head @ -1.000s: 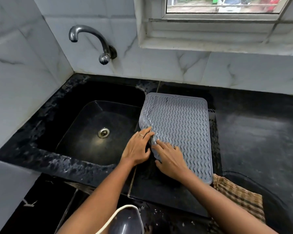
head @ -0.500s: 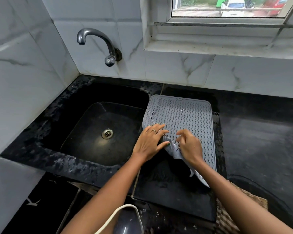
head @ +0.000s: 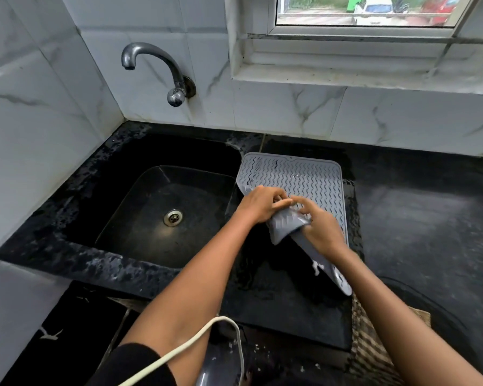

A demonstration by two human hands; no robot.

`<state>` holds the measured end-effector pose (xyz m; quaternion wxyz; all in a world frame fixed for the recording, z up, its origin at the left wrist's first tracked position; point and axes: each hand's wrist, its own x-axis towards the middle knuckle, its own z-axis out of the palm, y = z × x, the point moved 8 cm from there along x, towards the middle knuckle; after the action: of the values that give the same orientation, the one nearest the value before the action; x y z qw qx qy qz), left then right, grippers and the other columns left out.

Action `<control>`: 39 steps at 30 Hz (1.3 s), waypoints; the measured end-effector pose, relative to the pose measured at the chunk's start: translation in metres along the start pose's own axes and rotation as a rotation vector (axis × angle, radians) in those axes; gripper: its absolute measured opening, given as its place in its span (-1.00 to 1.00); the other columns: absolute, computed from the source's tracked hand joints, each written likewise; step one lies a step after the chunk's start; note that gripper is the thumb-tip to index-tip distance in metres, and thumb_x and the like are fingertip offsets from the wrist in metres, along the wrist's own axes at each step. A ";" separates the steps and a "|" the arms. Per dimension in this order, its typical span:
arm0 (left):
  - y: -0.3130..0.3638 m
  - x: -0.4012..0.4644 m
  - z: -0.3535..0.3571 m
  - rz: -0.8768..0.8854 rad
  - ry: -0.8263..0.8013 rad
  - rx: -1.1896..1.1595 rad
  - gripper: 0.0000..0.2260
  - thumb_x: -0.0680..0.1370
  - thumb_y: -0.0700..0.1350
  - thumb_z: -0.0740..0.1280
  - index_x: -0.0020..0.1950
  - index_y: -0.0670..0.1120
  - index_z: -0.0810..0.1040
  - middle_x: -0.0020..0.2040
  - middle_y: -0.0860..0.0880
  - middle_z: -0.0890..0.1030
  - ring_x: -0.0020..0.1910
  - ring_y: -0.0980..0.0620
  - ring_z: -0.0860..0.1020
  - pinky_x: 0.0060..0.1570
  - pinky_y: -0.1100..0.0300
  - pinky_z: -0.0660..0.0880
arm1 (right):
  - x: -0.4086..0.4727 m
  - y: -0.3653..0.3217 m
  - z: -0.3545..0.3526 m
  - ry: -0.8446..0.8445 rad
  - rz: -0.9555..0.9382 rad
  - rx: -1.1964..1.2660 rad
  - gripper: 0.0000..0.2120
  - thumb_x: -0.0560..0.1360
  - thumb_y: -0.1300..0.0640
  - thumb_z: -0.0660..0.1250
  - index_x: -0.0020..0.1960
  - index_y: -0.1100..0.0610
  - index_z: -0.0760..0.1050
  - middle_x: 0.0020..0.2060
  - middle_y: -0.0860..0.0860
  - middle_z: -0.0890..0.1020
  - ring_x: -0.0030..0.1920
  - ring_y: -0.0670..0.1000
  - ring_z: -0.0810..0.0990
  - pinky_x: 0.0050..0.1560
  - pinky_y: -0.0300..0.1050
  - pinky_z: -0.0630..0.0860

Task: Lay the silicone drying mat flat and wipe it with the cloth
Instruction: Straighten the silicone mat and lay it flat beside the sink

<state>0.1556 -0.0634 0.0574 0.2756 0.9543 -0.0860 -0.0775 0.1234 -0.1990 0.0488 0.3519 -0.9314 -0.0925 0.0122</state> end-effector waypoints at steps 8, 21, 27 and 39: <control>-0.020 -0.021 0.022 -0.220 -0.498 0.157 -0.60 0.59 0.13 0.12 0.35 0.05 0.50 0.40 -0.05 0.47 0.39 -0.05 0.38 0.48 -0.16 -0.02 | -0.032 -0.014 0.044 -0.796 0.071 0.116 -0.21 0.39 -0.19 0.40 0.49 -0.22 0.05 0.54 -0.04 0.07 0.51 0.01 0.03 0.45 0.11 0.07; -0.063 -0.084 0.102 -0.148 -0.139 0.280 -0.42 0.65 0.09 -0.03 0.56 -0.02 -0.25 0.58 -0.04 -0.27 0.55 -0.03 -0.29 0.49 -0.01 -0.27 | -0.054 0.037 0.105 -0.585 0.045 -0.518 -0.25 0.52 -0.38 -0.06 0.47 -0.14 -0.41 0.47 0.03 -0.44 0.44 0.18 -0.49 0.43 0.27 -0.38; -0.059 -0.085 0.099 -0.154 -0.114 0.266 -0.42 0.65 0.08 0.00 0.57 -0.01 -0.22 0.58 -0.04 -0.23 0.56 -0.03 -0.25 0.50 0.00 -0.25 | -0.052 0.036 0.104 -0.580 0.042 -0.498 -0.24 0.51 -0.37 0.00 0.49 -0.16 -0.38 0.49 0.02 -0.40 0.46 0.17 -0.46 0.42 0.24 -0.37; -0.016 -0.068 0.076 -0.175 0.089 0.115 -0.52 0.57 0.04 0.22 0.48 0.01 0.27 0.50 -0.03 0.25 0.48 -0.06 0.19 0.44 -0.05 0.13 | -0.019 0.007 0.035 -0.618 0.019 -0.145 -0.65 0.56 0.07 0.26 0.31 0.16 0.47 0.28 0.09 0.53 0.26 0.07 0.49 0.31 0.00 0.40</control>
<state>0.0769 -0.0752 -0.0084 0.2163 0.9748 0.0058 -0.0538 0.1025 -0.1849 0.0165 0.2399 -0.9070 -0.1868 0.2913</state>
